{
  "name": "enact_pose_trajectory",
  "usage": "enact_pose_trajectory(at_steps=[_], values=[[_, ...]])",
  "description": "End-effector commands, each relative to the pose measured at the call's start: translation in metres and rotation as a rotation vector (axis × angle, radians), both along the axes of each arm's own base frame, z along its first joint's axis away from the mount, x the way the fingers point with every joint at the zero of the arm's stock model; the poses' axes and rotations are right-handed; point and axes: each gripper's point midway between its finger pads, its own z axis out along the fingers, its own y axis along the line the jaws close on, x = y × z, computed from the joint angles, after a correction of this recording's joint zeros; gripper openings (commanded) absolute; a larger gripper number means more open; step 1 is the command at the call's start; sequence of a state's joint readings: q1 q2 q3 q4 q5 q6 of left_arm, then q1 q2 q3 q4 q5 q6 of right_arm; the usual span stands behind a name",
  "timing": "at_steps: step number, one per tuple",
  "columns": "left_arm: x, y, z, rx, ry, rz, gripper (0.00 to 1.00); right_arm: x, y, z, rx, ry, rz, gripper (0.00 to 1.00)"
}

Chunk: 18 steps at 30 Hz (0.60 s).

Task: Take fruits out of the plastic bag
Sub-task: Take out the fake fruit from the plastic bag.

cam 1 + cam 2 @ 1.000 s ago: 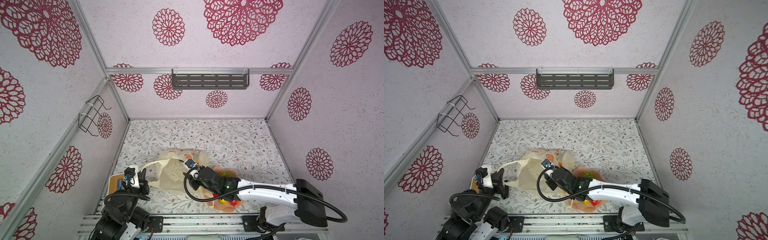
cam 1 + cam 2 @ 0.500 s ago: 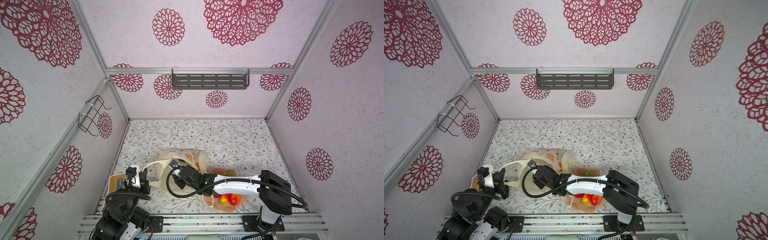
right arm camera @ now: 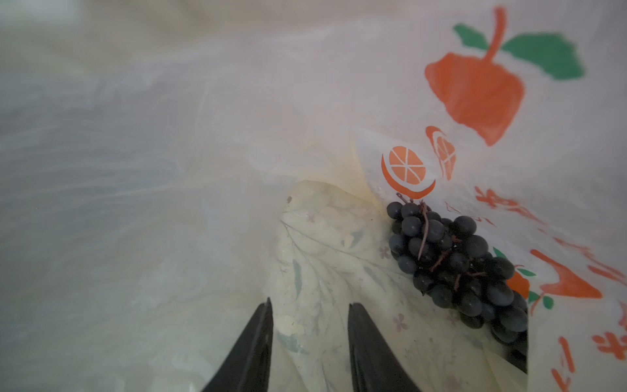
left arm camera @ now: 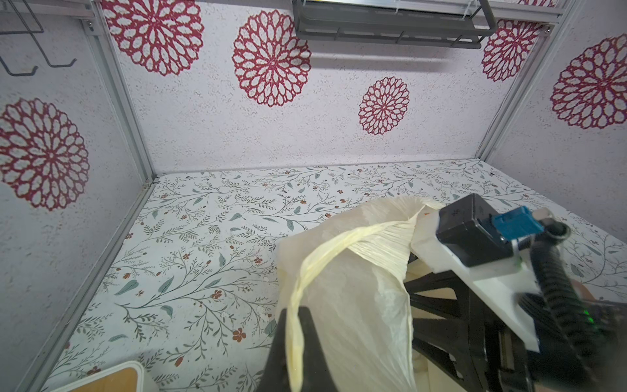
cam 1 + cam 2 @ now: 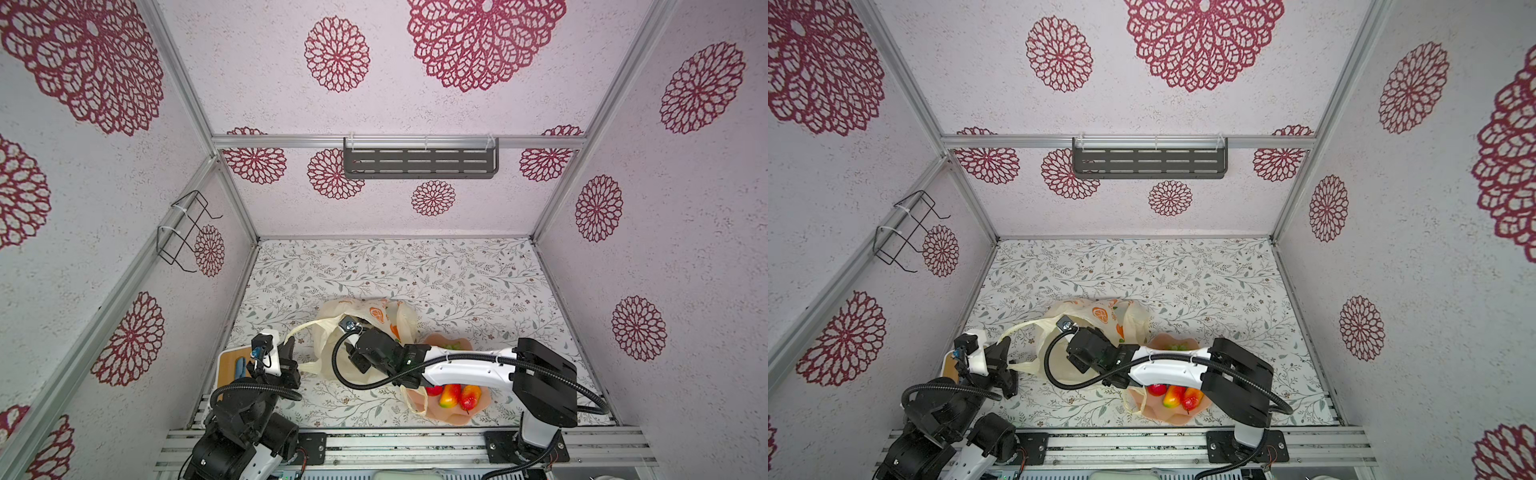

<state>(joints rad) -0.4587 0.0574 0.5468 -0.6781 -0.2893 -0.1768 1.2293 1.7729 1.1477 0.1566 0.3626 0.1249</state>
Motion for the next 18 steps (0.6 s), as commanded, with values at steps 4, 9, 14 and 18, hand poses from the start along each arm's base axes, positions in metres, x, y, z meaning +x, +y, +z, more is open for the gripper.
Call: enact_pose_trajectory(at_steps=[4, 9, 14, 18], values=[[0.000, 0.001, 0.003, -0.006, -0.020, 0.006, 0.00, 0.033, -0.021, -0.002, 0.006, 0.015, -0.116, 0.40], [-0.001, 0.002, 0.004, -0.007, -0.024, 0.008, 0.00, 0.045, -0.028, -0.012, 0.011, 0.059, -0.149, 0.41], [0.000, 0.002, 0.003, -0.005, -0.023, 0.012, 0.00, 0.052, -0.035, -0.018, 0.025, 0.090, -0.180, 0.41], [0.000, 0.002, 0.003, -0.006, -0.022, 0.013, 0.00, 0.059, -0.039, -0.020, 0.026, 0.095, -0.199, 0.41]])
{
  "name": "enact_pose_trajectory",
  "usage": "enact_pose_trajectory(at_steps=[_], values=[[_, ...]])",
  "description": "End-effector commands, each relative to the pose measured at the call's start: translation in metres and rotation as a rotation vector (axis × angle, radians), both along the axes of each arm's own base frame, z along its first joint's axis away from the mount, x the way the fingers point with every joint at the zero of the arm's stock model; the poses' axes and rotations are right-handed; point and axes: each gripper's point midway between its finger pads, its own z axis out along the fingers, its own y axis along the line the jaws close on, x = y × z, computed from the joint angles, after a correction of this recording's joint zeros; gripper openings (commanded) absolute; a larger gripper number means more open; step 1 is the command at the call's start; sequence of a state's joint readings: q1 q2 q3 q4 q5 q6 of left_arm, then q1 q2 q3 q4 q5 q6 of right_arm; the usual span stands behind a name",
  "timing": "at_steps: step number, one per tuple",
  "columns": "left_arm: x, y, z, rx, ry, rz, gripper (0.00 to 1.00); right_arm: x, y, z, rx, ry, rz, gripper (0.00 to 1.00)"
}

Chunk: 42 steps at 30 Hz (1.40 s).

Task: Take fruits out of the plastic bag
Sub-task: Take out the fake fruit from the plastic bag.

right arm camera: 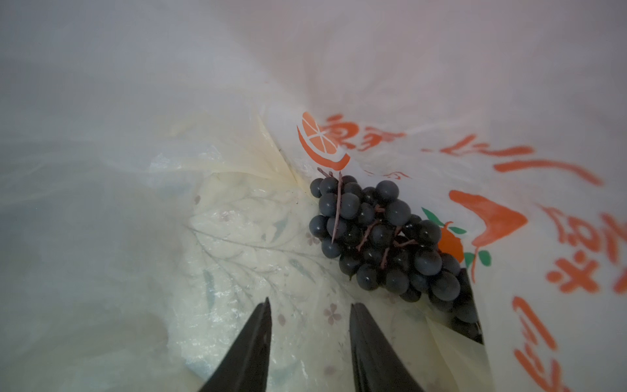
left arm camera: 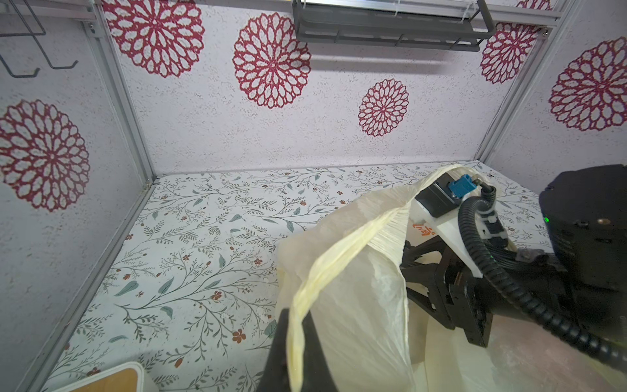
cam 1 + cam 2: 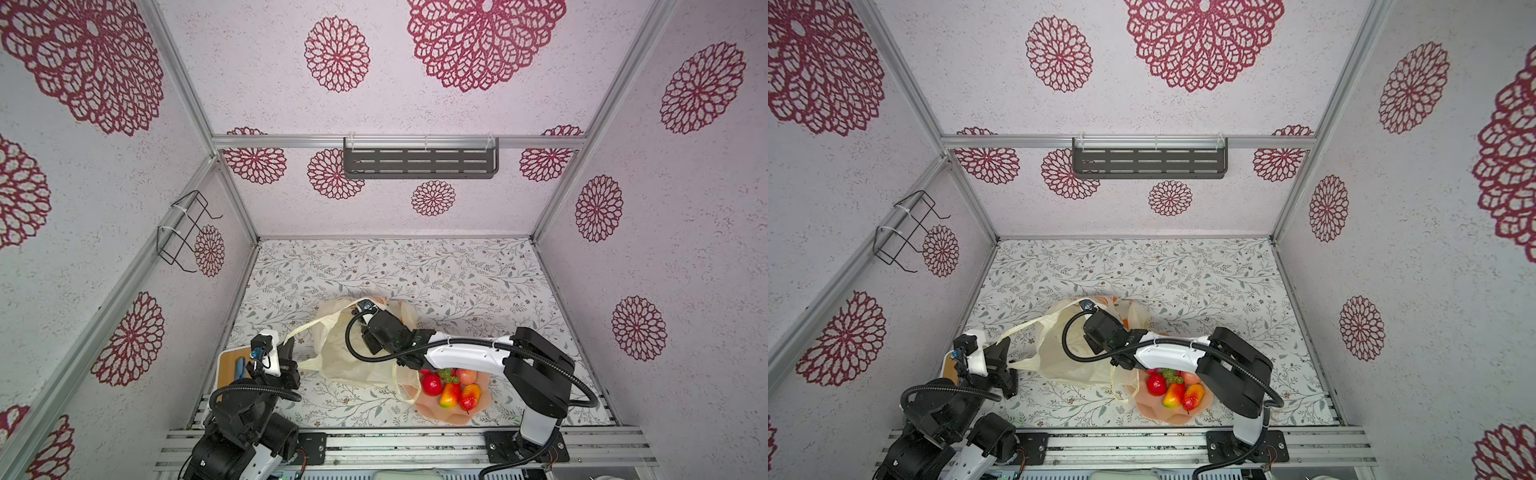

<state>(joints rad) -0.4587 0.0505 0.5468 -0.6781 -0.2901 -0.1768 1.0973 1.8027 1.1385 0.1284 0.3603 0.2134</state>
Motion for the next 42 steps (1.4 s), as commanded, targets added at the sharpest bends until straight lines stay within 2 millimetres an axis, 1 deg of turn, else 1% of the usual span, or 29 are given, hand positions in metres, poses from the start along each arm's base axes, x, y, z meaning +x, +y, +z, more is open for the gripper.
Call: enact_pose_trajectory(at_steps=[1, 5, 9, 12, 18, 21, 24, 28, 34, 37, 42], values=[[0.001, 0.002, 0.002, -0.003, -0.015, 0.012, 0.00, 0.006, -0.002, 0.004, 0.032, 0.014, -0.025, 0.42], [0.001, 0.002, 0.002, -0.003, -0.016, 0.014, 0.00, 0.013, -0.007, 0.004, 0.028, 0.009, -0.042, 0.42], [-0.001, 0.003, 0.004, -0.005, -0.023, 0.011, 0.00, 0.019, -0.008, 0.011, 0.058, 0.012, -0.052, 0.43], [-0.001, 0.005, 0.003, -0.007, -0.028, 0.023, 0.00, 0.020, -0.008, 0.015, 0.074, 0.011, -0.056, 0.43], [0.003, 0.002, 0.000, 0.001, -0.007, 0.016, 0.00, 0.016, -0.010, 0.011, 0.099, 0.035, -0.064, 0.44], [0.004, 0.000, -0.001, 0.006, 0.003, 0.010, 0.00, 0.014, -0.008, 0.008, 0.107, 0.048, -0.053, 0.44], [0.005, 0.000, -0.001, 0.006, 0.004, 0.011, 0.00, 0.017, -0.004, 0.009, 0.103, 0.036, -0.044, 0.45], [0.005, 0.001, -0.002, 0.007, 0.005, 0.013, 0.00, 0.030, 0.000, 0.009, 0.082, -0.007, -0.084, 0.50], [0.006, -0.004, -0.003, 0.011, 0.011, -0.014, 0.00, 0.055, 0.004, 0.006, 0.091, -0.070, -0.199, 0.56], [0.006, -0.009, -0.003, 0.011, 0.013, -0.037, 0.00, 0.064, 0.002, 0.001, 0.118, -0.085, -0.258, 0.62], [0.004, -0.015, -0.002, 0.012, 0.010, -0.074, 0.00, 0.072, 0.002, -0.012, 0.146, -0.080, -0.306, 0.67]])
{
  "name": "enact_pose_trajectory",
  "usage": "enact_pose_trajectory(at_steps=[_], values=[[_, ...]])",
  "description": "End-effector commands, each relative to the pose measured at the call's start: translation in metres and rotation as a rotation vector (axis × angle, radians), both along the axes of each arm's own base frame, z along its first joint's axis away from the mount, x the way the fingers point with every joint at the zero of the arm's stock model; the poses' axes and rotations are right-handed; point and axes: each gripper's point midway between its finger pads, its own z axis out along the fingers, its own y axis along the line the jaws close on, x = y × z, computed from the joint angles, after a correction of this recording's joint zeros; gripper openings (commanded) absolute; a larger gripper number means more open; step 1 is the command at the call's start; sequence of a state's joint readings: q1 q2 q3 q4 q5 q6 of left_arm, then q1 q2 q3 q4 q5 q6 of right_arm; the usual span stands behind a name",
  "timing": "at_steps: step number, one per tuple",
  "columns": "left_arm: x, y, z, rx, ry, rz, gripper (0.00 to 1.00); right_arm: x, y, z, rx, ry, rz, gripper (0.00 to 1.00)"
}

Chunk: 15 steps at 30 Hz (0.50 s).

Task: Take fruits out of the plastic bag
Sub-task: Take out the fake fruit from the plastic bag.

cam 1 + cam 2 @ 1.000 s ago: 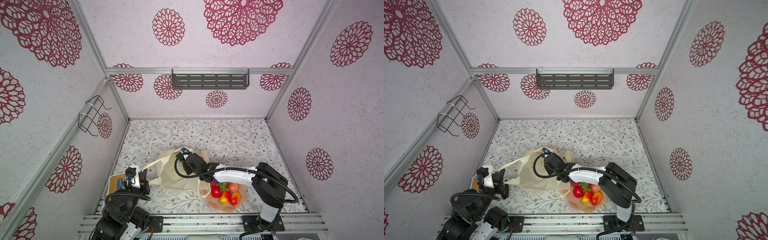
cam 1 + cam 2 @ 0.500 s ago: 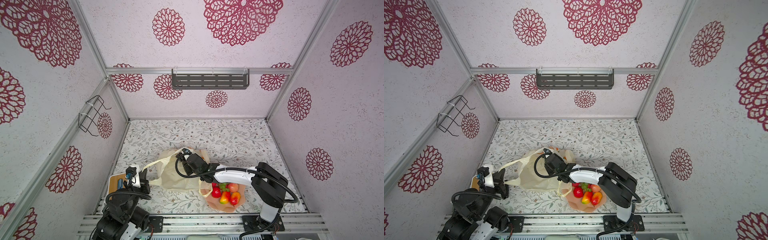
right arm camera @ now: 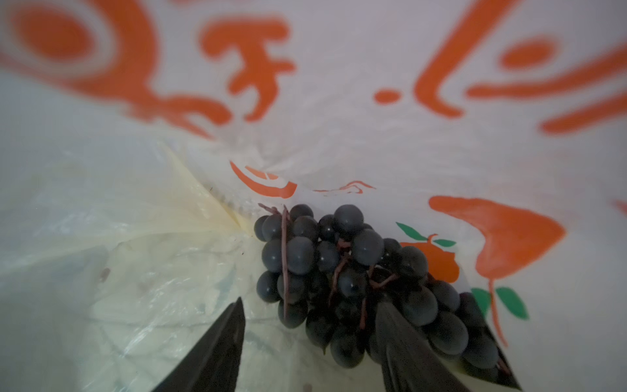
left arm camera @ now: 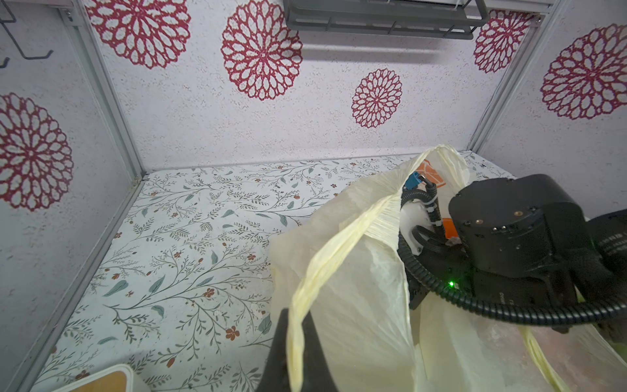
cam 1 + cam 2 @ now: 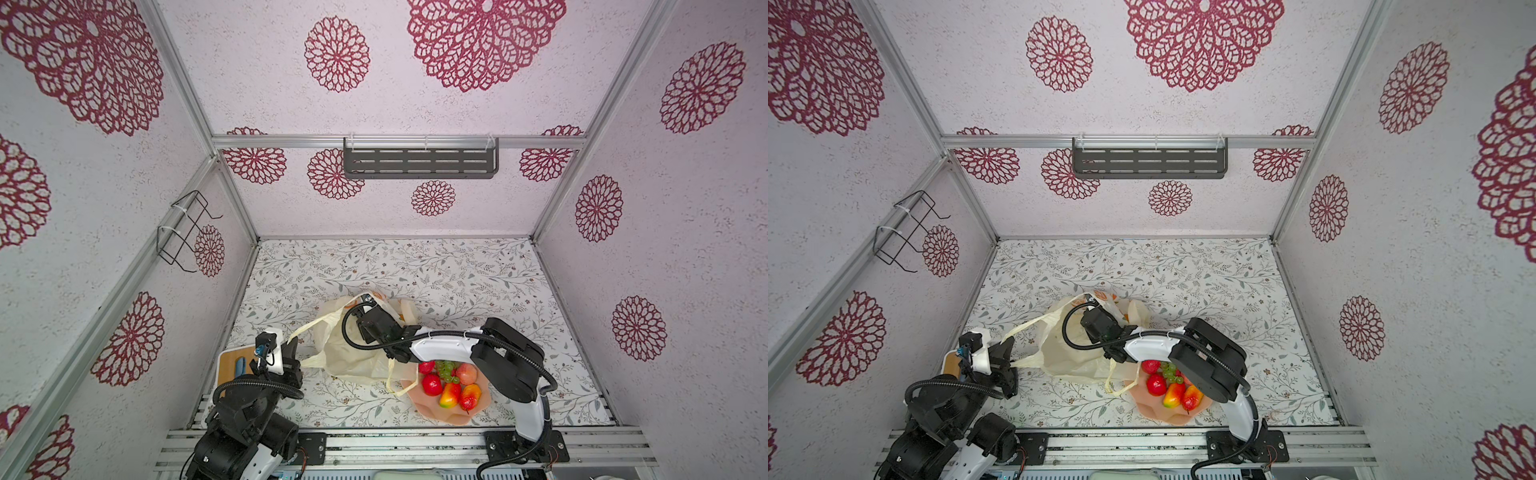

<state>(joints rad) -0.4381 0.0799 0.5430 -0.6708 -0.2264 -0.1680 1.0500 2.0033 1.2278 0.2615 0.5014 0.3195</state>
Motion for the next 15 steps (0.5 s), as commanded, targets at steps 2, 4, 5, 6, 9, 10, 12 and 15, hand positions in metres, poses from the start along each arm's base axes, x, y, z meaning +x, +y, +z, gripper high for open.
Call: enact_pose_trajectory(at_steps=[2, 4, 5, 6, 9, 10, 12, 15], values=[[0.000, -0.007, 0.004, 0.002, -0.021, -0.042, 0.00, 0.020, -0.001, 0.016, 0.081, -0.051, -0.107, 0.67], [0.000, -0.008, 0.005, 0.000, -0.024, -0.047, 0.00, 0.023, -0.001, 0.013, 0.082, -0.060, -0.120, 0.68], [0.000, -0.008, 0.005, 0.000, -0.026, -0.050, 0.00, 0.025, -0.001, 0.011, 0.082, -0.064, -0.126, 0.69], [0.000, -0.009, 0.005, -0.001, -0.026, -0.052, 0.00, 0.026, -0.001, 0.009, 0.081, -0.065, -0.128, 0.69], [-0.001, -0.010, 0.005, -0.001, -0.028, -0.060, 0.00, 0.030, 0.002, 0.002, 0.077, -0.058, -0.122, 0.69], [-0.001, -0.010, 0.005, -0.002, -0.028, -0.063, 0.00, 0.031, 0.003, -0.002, 0.075, -0.053, -0.115, 0.69], [-0.002, -0.011, 0.006, -0.004, -0.032, -0.067, 0.00, 0.031, 0.005, -0.012, 0.069, -0.032, -0.099, 0.68], [-0.003, -0.010, 0.007, -0.006, -0.037, -0.064, 0.00, 0.029, 0.009, -0.033, 0.053, 0.037, -0.062, 0.65]])
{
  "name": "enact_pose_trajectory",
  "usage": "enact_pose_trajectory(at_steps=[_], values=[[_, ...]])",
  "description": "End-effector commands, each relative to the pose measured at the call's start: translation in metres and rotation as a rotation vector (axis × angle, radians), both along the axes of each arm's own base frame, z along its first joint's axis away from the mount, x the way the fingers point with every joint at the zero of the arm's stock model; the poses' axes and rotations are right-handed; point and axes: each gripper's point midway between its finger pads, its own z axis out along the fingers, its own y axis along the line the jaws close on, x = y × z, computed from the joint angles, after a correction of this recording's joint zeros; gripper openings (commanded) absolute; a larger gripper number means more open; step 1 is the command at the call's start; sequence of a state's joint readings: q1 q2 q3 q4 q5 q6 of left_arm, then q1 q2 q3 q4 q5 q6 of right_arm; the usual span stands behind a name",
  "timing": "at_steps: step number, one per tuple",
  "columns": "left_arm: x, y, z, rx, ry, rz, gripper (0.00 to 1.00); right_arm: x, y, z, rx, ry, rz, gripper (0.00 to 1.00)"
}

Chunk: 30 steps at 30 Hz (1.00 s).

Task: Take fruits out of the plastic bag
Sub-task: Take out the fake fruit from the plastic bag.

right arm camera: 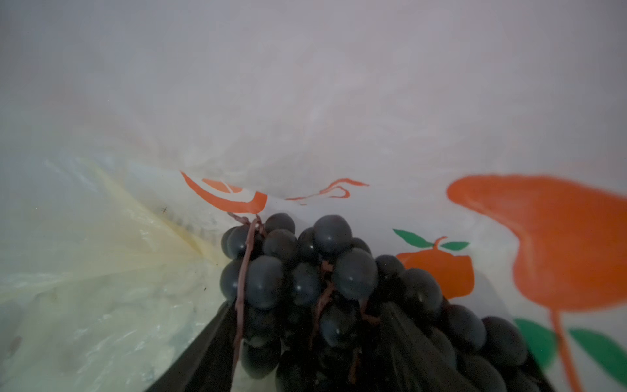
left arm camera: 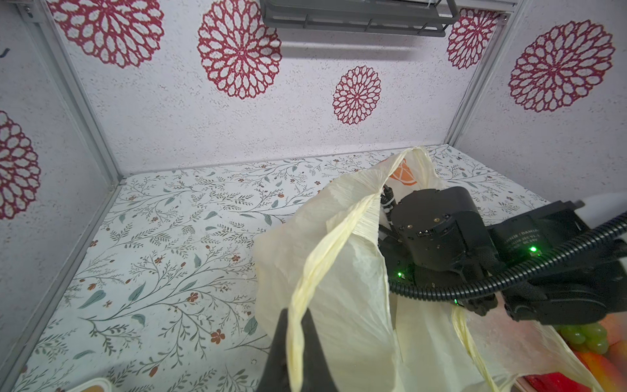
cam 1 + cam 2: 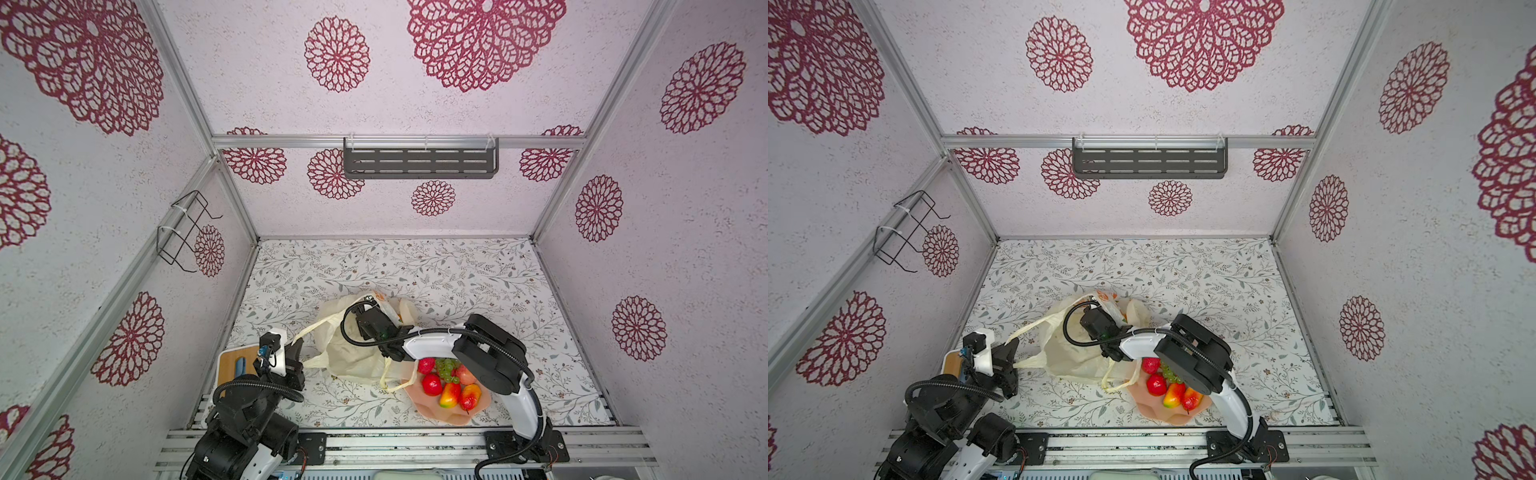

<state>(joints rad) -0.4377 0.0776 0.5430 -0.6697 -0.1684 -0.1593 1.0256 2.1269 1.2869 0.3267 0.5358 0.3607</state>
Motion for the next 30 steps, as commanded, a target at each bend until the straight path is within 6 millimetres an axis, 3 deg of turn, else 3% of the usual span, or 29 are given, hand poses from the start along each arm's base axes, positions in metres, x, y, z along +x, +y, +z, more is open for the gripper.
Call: enact_pose_trajectory(at_steps=[1, 7, 14, 20, 30], values=[[-0.001, -0.001, 0.007, -0.004, -0.039, -0.007, 0.00, 0.004, 0.005, -0.011, 0.025, 0.060, 0.018, 0.63], [-0.001, 0.001, 0.008, -0.006, -0.045, -0.003, 0.00, -0.010, 0.004, -0.020, 0.056, 0.111, 0.071, 0.41], [-0.001, 0.000, 0.009, -0.009, -0.046, -0.008, 0.00, -0.030, 0.022, 0.005, 0.143, 0.140, 0.221, 0.18], [-0.002, 0.001, 0.010, -0.011, -0.050, -0.004, 0.00, -0.039, 0.033, 0.029, 0.214, 0.164, 0.277, 0.14], [-0.003, 0.004, 0.010, -0.012, -0.057, 0.014, 0.00, -0.042, 0.032, 0.073, 0.285, 0.114, 0.297, 0.11]])
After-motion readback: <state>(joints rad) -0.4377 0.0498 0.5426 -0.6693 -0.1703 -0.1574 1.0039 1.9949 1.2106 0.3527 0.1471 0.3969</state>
